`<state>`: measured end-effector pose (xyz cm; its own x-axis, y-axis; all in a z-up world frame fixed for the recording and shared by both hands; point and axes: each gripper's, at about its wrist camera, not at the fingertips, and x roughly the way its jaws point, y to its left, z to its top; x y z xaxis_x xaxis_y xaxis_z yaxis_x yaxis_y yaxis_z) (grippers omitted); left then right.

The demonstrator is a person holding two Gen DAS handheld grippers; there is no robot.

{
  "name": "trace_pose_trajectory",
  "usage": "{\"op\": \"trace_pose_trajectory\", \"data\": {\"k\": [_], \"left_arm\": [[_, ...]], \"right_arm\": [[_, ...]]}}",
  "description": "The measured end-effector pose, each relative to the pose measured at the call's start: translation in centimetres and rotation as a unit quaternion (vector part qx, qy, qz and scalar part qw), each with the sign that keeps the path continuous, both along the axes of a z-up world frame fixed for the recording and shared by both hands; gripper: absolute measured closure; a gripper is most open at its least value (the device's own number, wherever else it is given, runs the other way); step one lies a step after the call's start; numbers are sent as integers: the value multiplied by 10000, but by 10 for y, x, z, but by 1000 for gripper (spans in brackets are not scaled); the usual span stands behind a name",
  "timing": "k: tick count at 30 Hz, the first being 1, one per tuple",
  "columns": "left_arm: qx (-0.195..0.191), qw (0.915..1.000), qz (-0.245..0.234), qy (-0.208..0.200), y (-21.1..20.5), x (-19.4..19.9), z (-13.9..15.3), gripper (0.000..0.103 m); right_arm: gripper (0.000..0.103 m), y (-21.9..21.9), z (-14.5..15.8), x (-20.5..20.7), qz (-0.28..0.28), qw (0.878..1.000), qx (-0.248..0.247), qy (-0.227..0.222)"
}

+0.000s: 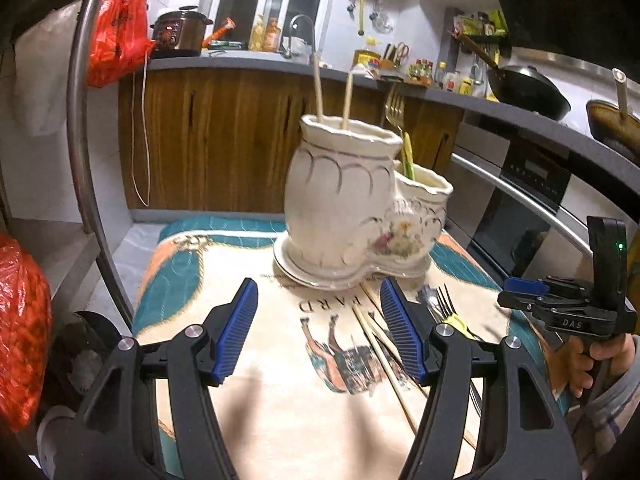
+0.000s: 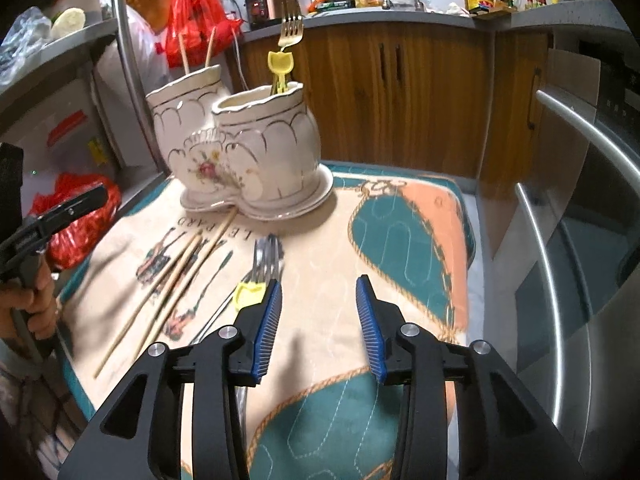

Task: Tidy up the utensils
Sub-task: 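Move both tools back over the remaining utensils, then grasp a third chopstick with the left tool while the right tool grasps another yellow spoon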

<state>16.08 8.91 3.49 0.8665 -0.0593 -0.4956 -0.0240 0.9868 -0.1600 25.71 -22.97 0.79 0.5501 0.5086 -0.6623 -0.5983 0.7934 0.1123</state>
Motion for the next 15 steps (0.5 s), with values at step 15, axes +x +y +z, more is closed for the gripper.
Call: {"op": "trace_pose_trajectory", "data": {"k": [15], "left_arm": [[-26, 9985, -338, 426, -24, -2, -19, 35]], "right_arm": [[58, -11, -14, -19, 67, 9995, -63, 295]]}}
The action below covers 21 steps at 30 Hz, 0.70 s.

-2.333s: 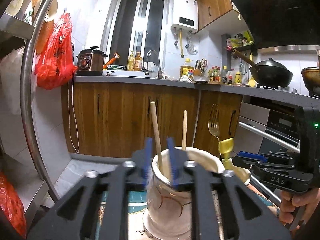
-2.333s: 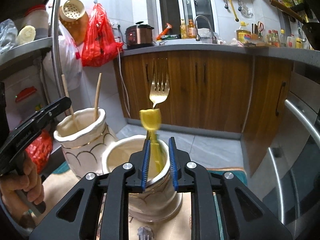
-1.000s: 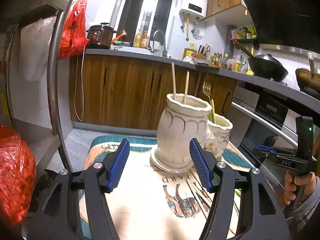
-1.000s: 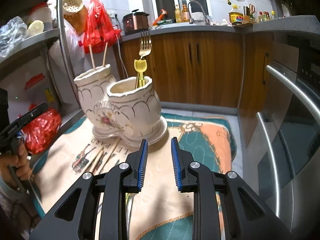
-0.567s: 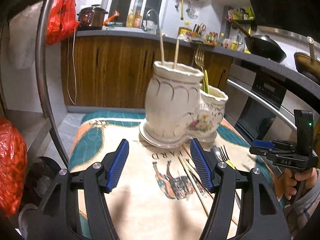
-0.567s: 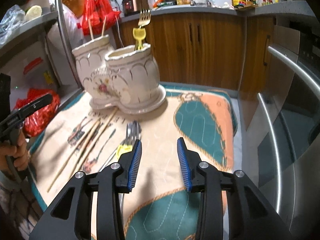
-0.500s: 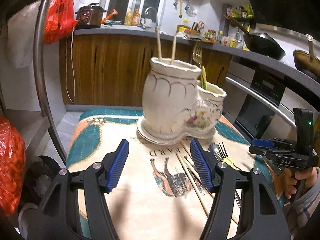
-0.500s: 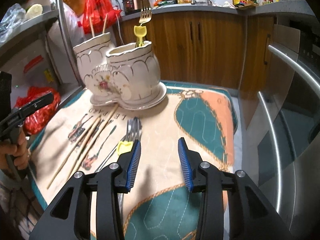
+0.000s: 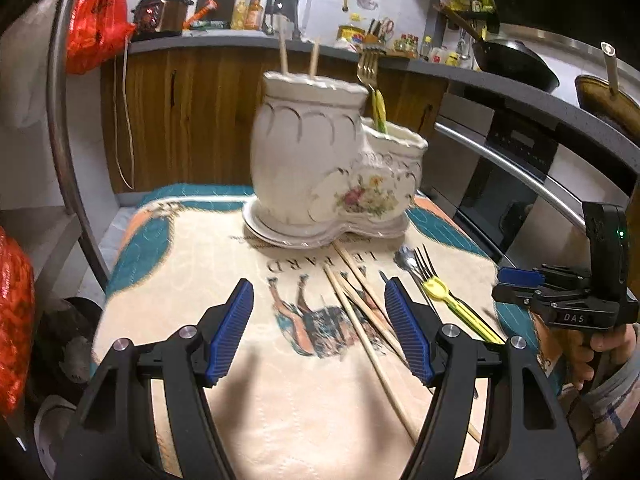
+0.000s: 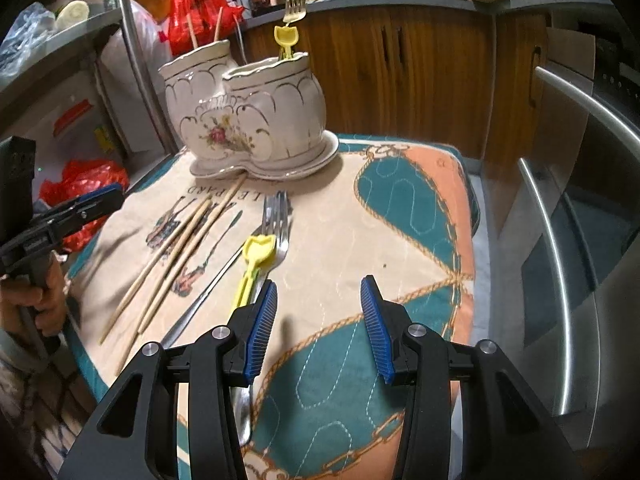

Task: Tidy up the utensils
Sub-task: 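Grasp a third chopstick with the left tool while the right tool grasps another yellow spoon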

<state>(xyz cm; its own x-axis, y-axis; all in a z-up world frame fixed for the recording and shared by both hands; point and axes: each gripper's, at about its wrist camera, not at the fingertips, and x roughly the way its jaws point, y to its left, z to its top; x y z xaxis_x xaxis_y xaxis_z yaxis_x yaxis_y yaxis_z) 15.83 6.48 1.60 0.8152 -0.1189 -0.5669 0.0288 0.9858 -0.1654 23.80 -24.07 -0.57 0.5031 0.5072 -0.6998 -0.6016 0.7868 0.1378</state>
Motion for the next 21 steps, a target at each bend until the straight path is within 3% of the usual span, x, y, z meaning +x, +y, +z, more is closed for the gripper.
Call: {"op": "trace_pose_trajectory", "data": {"k": [4, 9, 11, 15, 21], "left_arm": [[55, 9997, -133, 215, -13, 3, -8, 37], [170, 9979, -307, 545, -25, 7, -22, 51], [239, 9969, -347, 669, -28, 8, -27, 63], [320, 9938, -444, 964, -33, 14, -37, 75], [581, 9911, -320, 1153, -31, 18, -39, 98]], "right_arm": [[58, 2, -1, -3, 69, 10000, 1, 56], [59, 18, 4, -10, 362, 9993, -8, 89], [61, 30, 4, -14, 535, 9984, -167, 89], [80, 54, -2, -19, 799, 9946, -649, 138], [93, 69, 1, -21, 761, 9909, -1111, 54]]}}
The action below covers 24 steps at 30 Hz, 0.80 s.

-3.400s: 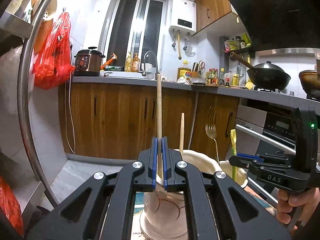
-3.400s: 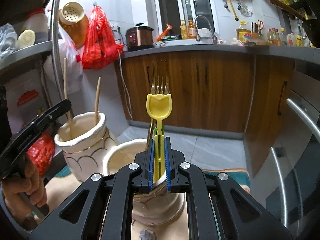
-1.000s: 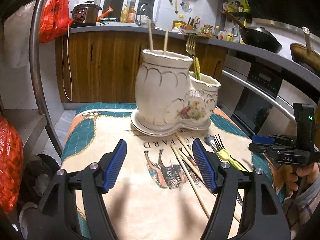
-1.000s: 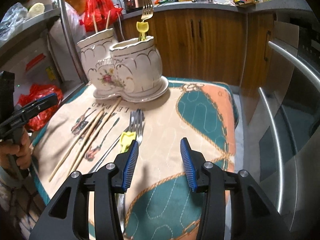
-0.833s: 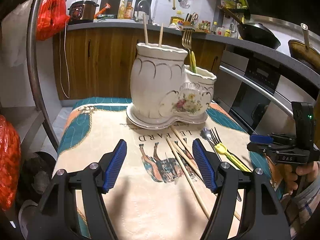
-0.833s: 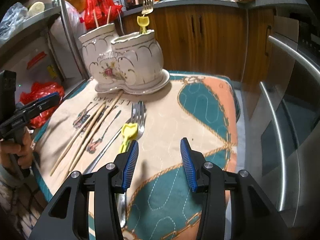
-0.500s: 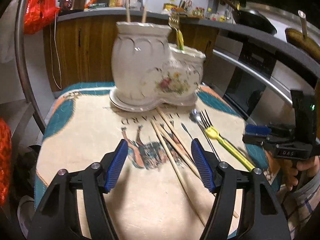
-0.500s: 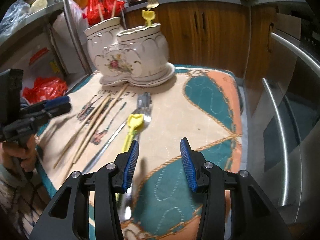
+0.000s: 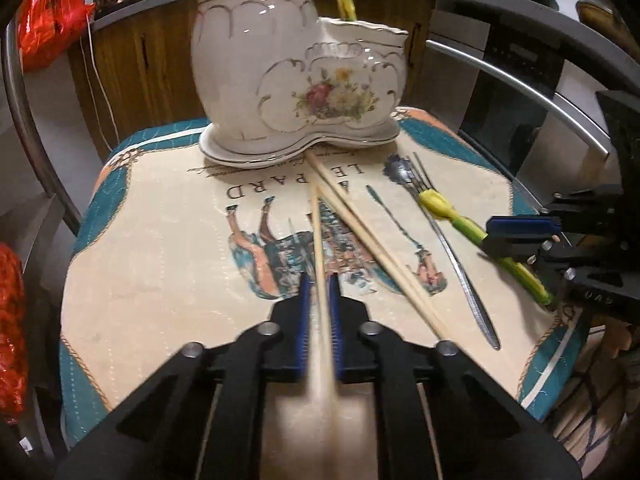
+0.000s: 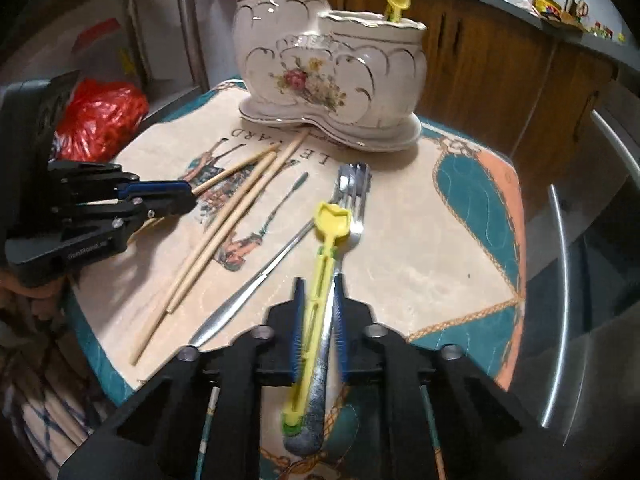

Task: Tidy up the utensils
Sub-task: 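Grasp a third chopstick with the left tool while the right tool grasps another yellow spoon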

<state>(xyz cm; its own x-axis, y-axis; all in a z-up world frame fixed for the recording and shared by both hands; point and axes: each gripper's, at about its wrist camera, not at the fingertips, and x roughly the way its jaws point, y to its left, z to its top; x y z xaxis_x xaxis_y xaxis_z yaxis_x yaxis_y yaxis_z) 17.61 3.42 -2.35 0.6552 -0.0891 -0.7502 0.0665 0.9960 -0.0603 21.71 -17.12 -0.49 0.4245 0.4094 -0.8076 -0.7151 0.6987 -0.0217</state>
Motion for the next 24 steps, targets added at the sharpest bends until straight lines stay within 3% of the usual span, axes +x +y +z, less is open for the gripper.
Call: {"op": "trace_pose_trajectory", "data": {"k": [3, 12, 13, 15, 16, 24], "left_arm": [[-7, 9999, -38, 93, 4, 1, 2, 98], [352, 9985, -117, 405, 16, -4, 6, 98], [408, 9981, -84, 450, 20, -5, 7, 98], [369, 9978, -100, 535, 26, -6, 7, 98], [350, 9975, -133, 604, 28, -5, 8, 98], [876, 9870, -504, 1247, 20, 16, 13, 97]], "right_arm": [[102, 1, 7, 2, -27, 10000, 77, 6], [102, -5, 28, 6, -2, 9999, 153, 46], [101, -4, 27, 7, 94, 9997, 146, 176], [84, 0, 23, 4, 217, 9995, 40, 242], [82, 4, 20, 3, 318, 9990, -32, 315], [82, 36, 0, 10, 583, 9912, -994, 650]]}}
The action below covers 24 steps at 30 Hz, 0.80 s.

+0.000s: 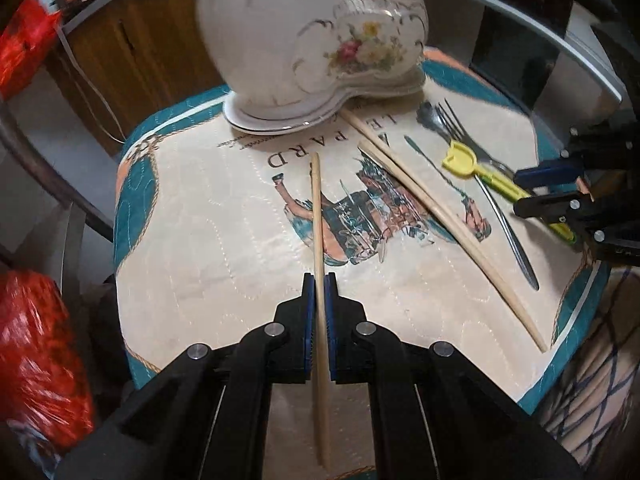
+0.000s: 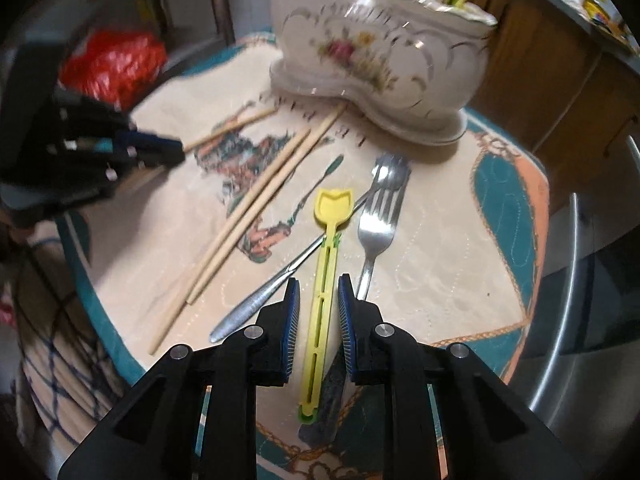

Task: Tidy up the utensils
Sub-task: 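Grasp a third chopstick with the left tool while the right tool grasps another yellow spoon, then carry the chopstick to the larger pot with left tool while right carries spoon to smaller pot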

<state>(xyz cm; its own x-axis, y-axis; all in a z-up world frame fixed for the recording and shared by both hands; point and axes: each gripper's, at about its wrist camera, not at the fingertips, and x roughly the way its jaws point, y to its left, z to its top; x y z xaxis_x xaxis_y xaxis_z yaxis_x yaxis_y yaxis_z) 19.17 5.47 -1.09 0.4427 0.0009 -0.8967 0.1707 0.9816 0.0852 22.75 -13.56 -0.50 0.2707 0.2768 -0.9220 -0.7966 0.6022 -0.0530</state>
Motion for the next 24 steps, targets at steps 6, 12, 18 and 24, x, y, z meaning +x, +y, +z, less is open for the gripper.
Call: {"op": "trace_pose_trajectory", "data": {"k": [6, 12, 18, 24], "left_arm": [[58, 9958, -358, 841, 2, 25, 4, 96], [428, 9879, -628, 1350, -9, 42, 5, 97], [331, 9908, -642, 1145, -12, 39, 7, 98], [-344, 9973, -367, 527, 12, 19, 16, 99]], "right_arm": [[87, 21, -2, 17, 148, 9969, -535, 554], [93, 35, -2, 25, 156, 9923, -869, 865], [93, 35, 9, 20, 111, 9954, -574, 756], [93, 18, 28, 23, -11, 9972, 108, 746]]}}
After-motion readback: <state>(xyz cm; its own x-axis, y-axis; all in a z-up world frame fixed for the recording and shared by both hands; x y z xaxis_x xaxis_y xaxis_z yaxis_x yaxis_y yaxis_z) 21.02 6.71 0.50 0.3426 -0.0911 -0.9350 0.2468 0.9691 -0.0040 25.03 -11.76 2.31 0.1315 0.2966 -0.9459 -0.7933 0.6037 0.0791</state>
